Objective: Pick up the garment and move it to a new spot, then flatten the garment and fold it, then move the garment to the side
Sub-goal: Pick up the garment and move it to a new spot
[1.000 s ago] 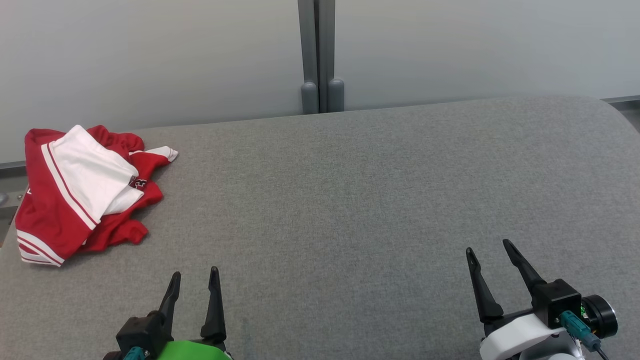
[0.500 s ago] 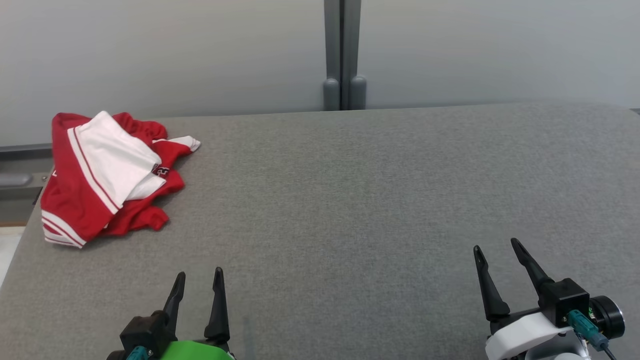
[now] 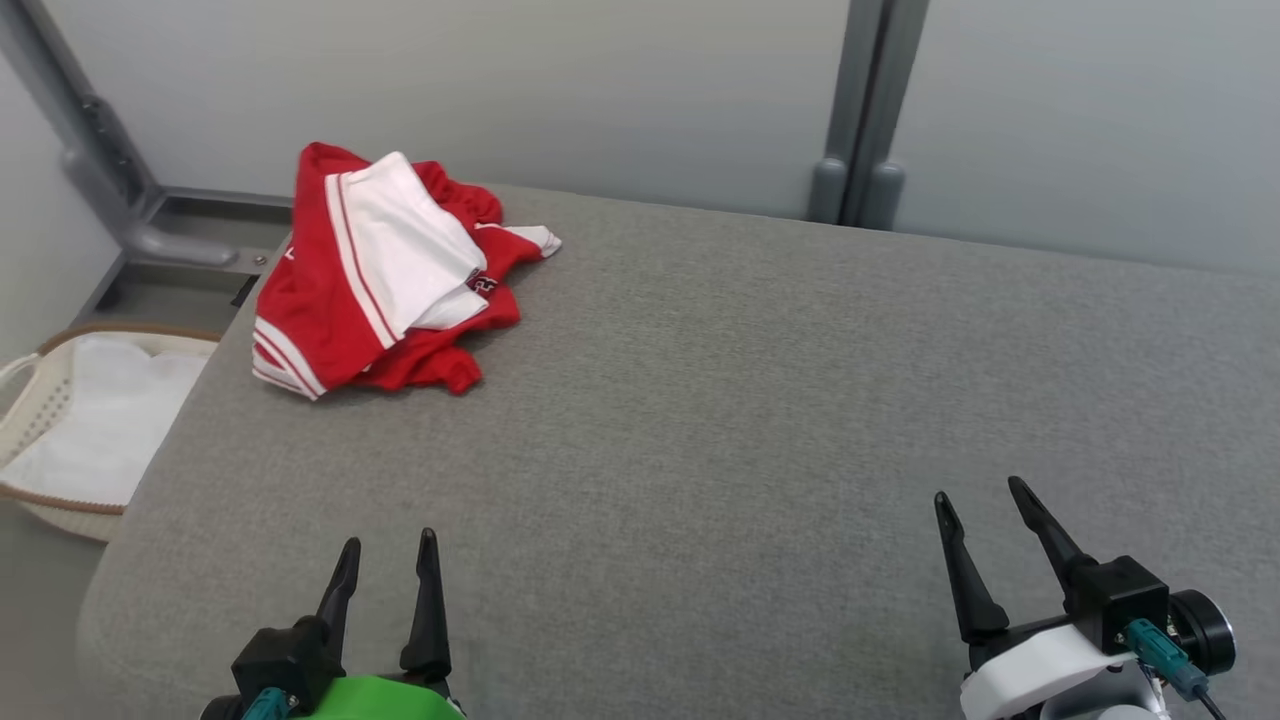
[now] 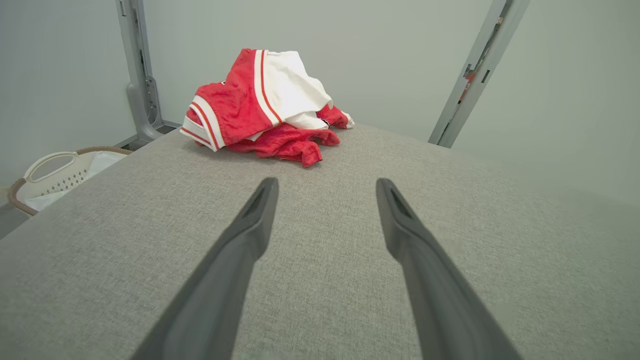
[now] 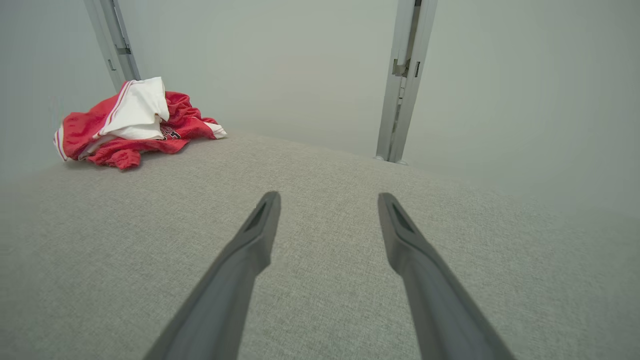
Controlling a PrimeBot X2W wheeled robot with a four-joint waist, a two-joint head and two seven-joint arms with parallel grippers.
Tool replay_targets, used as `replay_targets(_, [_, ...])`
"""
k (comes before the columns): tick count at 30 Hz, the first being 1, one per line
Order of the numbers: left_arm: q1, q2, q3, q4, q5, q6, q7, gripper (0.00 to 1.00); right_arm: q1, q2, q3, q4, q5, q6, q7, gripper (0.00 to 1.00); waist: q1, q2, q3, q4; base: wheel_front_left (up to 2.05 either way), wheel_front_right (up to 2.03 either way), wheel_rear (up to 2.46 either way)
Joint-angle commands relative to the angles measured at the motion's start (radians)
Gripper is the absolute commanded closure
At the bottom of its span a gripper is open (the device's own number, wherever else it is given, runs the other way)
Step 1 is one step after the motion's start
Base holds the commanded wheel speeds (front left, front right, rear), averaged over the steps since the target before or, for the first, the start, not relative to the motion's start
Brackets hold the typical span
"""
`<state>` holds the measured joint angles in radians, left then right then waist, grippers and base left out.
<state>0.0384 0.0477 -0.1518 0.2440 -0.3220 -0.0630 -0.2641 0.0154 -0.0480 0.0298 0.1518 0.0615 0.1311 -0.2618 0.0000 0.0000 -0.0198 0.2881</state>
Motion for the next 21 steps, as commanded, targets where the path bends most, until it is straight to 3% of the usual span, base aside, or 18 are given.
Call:
replay_targets(1, [-0.004,0.005,0.004,0.0,-0.002,-0.007,-0.001,0.0,-0.003,-0.004,0.0,0.003,0.005,-0.001,-0.005,0.0,0.0,0.0,0.002,0.081,0.0,0.0,0.0])
replay_targets(10, [-0.005,0.005,0.012,-0.002,-0.002,-0.006,-0.001,0.0,-0.011,-0.004,0.006,0.006,0.008,-0.001,-0.005,0.0,0.0,0.0,0.003,0.113,0.0,0.0,0.0])
replay_targets(17, [-0.011,0.005,0.042,-0.043,0.026,-0.001,-0.001,0.0,-0.01,-0.005,0.009,0.002,0.0,-0.001,-0.005,0.0,0.0,0.0,0.007,0.096,0.0,0.0,0.0])
replay_targets(21, [-0.041,0.008,0.08,-0.08,0.061,-0.022,-0.001,0.0,-0.012,-0.004,0.001,-0.008,-0.011,-0.001,-0.005,0.0,0.0,0.0,0.018,0.085,0.0,0.0,0.0])
